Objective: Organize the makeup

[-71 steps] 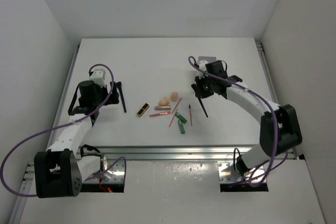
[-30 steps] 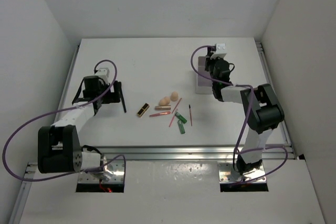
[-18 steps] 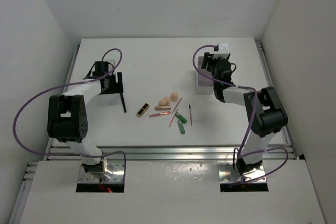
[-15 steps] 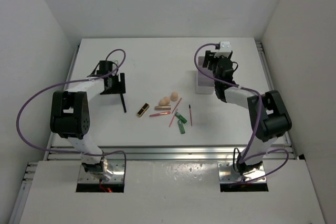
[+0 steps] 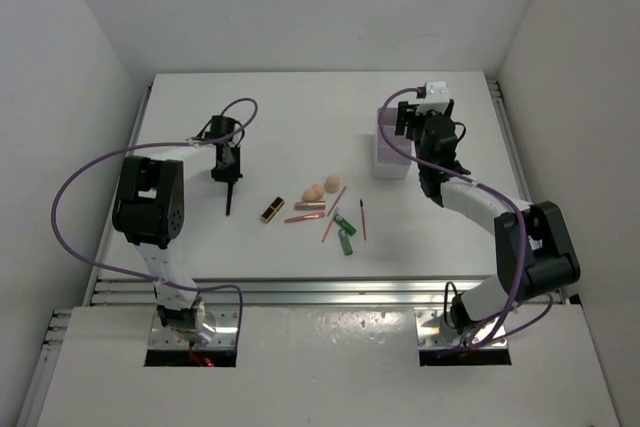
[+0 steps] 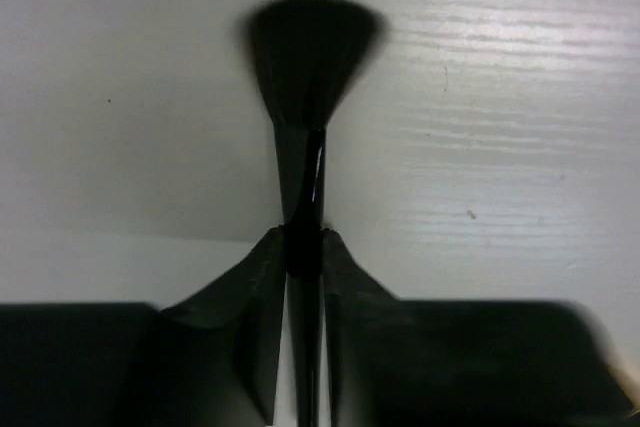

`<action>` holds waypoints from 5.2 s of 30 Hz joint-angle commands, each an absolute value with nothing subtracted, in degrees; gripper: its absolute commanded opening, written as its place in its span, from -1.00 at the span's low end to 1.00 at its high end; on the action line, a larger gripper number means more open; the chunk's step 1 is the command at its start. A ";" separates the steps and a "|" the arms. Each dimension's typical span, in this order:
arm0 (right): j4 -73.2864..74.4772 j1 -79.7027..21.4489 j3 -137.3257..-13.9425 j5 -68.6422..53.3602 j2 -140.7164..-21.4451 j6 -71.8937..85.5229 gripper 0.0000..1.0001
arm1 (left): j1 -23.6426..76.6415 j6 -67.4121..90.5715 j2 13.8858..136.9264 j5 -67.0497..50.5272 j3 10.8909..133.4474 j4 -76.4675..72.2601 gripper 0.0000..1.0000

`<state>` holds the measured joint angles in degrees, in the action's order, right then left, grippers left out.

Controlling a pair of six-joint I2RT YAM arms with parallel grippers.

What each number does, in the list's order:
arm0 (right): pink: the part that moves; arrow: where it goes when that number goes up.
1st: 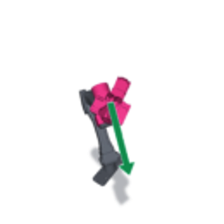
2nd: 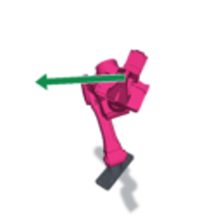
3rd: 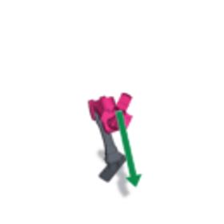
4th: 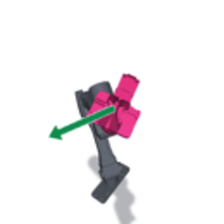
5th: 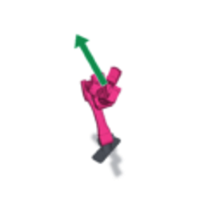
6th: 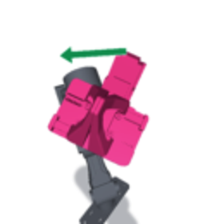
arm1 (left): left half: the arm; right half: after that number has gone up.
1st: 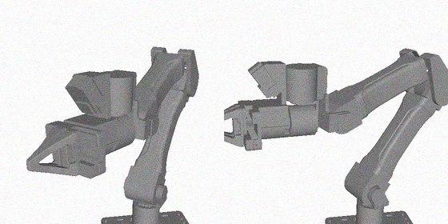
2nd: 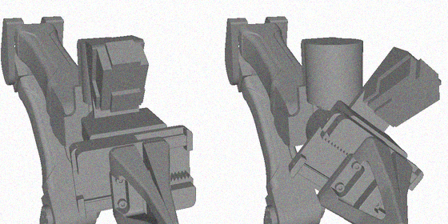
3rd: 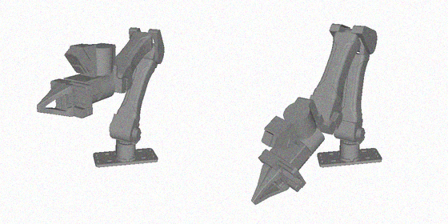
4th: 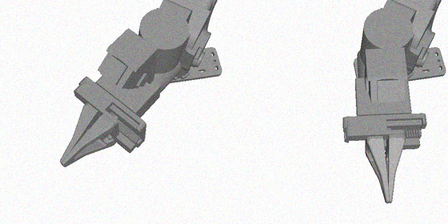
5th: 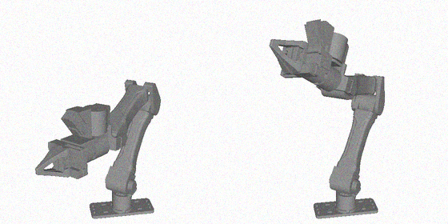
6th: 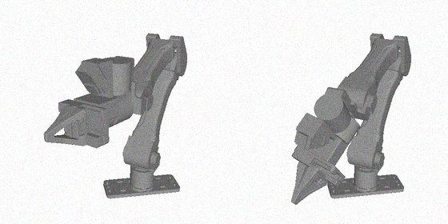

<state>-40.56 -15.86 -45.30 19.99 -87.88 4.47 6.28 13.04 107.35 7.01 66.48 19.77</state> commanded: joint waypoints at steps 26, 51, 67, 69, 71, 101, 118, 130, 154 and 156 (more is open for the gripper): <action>-42.87 -20.47 -66.44 -32.28 -95.53 42.69 0.28 | 9.57 -2.30 88.51 -47.56 77.26 2.12 -1.00; -45.79 -29.26 -73.12 -19.95 -106.26 46.14 0.22 | 15.03 -1.23 87.98 -43.33 74.44 -0.18 -1.00; -40.97 -27.60 -69.00 -13.21 -101.52 35.26 -1.00 | 15.21 -3.16 88.51 -36.48 74.44 2.19 1.00; -37.47 -24.89 -66.20 -6.56 -98.20 30.70 -1.00 | 14.25 -3.69 87.11 -33.76 73.92 2.90 1.00; -34.73 -23.30 -64.34 -2.05 -96.42 24.57 -1.00 | 13.10 -4.39 86.32 -30.35 72.17 3.43 1.00; -47.38 -13.62 -55.20 17.67 -101.51 17.67 -0.70 | 11.95 -12.83 83.50 -22.51 63.63 9.05 1.00; -19.49 -20.47 -61.86 16.62 -90.62 0.88 0.56 | 11.95 -17.13 84.55 -20.05 58.37 11.78 1.00; 24.52 -29.88 -83.23 -9.31 -105.02 3.51 0.31 | 13.18 -19.69 82.36 -17.93 53.97 12.30 1.00; 25.75 -31.90 -89.38 -8.17 -120.85 5.19 -0.32 | 13.18 -18.63 79.45 -16.88 50.10 11.78 1.00; 26.62 -31.90 -89.82 -8.09 -121.20 5.19 -0.42 | 13.18 -18.63 79.45 -16.88 50.10 11.78 1.00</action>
<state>27.07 -31.48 -87.26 -7.94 -120.42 4.95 12.78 -18.98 81.25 -16.84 50.33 13.17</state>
